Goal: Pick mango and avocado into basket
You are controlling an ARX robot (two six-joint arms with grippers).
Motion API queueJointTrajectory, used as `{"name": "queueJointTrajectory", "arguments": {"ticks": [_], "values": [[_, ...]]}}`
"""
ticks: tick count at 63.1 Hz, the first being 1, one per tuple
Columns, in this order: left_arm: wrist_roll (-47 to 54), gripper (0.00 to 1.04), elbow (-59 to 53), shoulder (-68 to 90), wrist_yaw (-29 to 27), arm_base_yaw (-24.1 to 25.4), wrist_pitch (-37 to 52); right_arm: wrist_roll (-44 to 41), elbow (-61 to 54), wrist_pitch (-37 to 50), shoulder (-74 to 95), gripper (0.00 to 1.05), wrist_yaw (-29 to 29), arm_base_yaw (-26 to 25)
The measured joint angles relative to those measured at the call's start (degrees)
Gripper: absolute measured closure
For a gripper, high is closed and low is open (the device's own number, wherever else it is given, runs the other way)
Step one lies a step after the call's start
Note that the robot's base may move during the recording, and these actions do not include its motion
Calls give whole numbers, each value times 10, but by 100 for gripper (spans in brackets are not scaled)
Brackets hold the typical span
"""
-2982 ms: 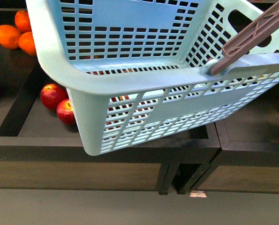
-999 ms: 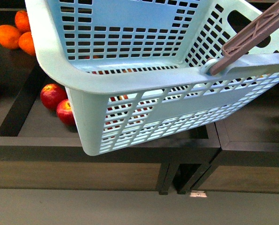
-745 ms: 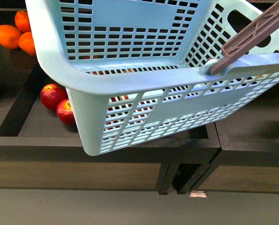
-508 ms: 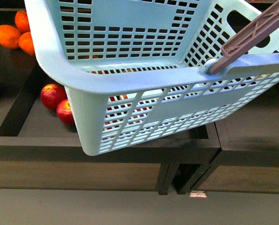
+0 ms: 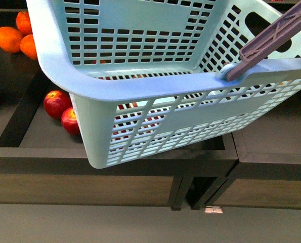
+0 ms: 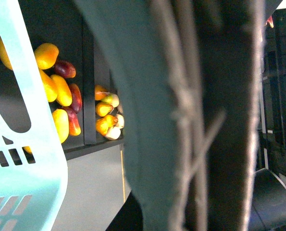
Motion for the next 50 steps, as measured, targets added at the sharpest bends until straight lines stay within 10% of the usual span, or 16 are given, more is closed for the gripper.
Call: {"name": "queueJointTrajectory", "arguments": {"ticks": [50], "values": [[0,100,-4,0,9,-1,-3,38,-21,-10,2,48,-3,71]]}}
